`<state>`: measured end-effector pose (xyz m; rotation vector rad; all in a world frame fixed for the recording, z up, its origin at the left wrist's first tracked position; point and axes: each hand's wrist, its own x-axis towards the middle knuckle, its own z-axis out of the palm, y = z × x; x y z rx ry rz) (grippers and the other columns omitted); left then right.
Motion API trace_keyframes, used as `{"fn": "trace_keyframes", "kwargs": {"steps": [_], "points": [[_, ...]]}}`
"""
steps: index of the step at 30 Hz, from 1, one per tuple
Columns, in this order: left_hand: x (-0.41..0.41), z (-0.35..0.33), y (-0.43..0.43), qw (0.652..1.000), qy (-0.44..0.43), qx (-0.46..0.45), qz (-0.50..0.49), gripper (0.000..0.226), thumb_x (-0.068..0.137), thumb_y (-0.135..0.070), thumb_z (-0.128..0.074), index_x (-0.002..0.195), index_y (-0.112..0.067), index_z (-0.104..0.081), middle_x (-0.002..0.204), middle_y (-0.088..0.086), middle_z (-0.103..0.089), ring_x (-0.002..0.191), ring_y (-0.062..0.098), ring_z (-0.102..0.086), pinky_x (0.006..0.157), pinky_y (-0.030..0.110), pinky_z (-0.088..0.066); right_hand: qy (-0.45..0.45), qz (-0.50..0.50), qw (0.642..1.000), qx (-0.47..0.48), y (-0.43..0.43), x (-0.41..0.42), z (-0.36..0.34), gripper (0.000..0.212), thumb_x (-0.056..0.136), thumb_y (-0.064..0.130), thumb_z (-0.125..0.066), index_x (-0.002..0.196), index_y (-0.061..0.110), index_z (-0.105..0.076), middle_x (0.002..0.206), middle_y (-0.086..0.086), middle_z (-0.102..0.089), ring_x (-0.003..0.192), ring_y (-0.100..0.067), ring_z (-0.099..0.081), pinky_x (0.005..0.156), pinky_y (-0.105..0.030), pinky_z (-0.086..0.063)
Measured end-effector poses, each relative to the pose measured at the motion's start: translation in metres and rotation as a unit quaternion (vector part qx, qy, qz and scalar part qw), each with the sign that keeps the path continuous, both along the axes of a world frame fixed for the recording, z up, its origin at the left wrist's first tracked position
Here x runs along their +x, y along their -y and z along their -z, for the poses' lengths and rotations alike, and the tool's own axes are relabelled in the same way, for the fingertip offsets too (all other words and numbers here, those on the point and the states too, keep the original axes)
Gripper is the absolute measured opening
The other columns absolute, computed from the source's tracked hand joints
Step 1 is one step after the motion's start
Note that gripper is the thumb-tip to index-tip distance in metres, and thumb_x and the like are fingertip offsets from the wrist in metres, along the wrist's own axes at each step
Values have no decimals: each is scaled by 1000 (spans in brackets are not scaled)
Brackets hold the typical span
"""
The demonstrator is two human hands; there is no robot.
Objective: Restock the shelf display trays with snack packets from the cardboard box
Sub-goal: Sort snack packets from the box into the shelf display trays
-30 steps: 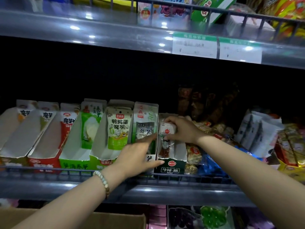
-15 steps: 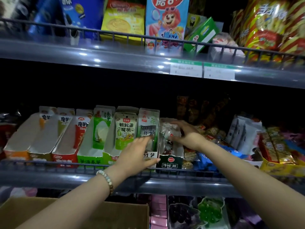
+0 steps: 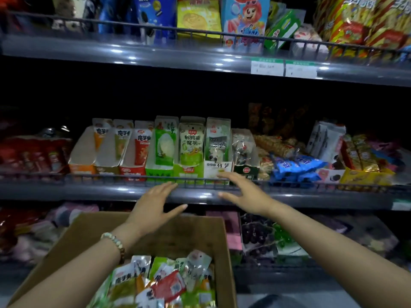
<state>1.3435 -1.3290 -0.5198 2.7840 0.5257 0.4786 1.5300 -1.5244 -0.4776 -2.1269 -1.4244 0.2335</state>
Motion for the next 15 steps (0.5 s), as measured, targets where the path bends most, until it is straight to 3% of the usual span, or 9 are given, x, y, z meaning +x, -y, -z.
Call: {"fn": "trace_keyframes", "kwargs": {"steps": [8, 13, 15], "points": [[-102, 90, -32, 984, -149, -64, -73, 110, 60, -92, -11, 146, -27, -31, 154, -4, -28, 140, 16, -28, 111, 33, -28, -107, -10, 989, -103, -28, -71, 111, 56, 91, 40, -57, 141, 23, -38, 146, 0, -37, 134, -16, -37, 109, -27, -30], [-130, 131, -53, 956, -238, -142, -93, 95, 76, -79, -25, 149, -20, -23, 155, 0, -24, 142, 19, -24, 113, 33, -27, -198, 24, 964, -177, -50, -93, 176, 59, 92, 39, -55, 142, 15, -35, 145, -3, -34, 132, -20, -38, 103, -24, -34], [-131, 144, -58, 948, -254, -166, -98, 86, 83, -71, -30, 150, -18, -20, 156, 1, -21, 143, 19, -21, 112, 33, -26, -273, 62, 943, -181, -59, -95, 202, 54, 92, 38, -55, 137, 13, -38, 132, 6, -37, 130, -18, -37, 96, -18, -34]]}}
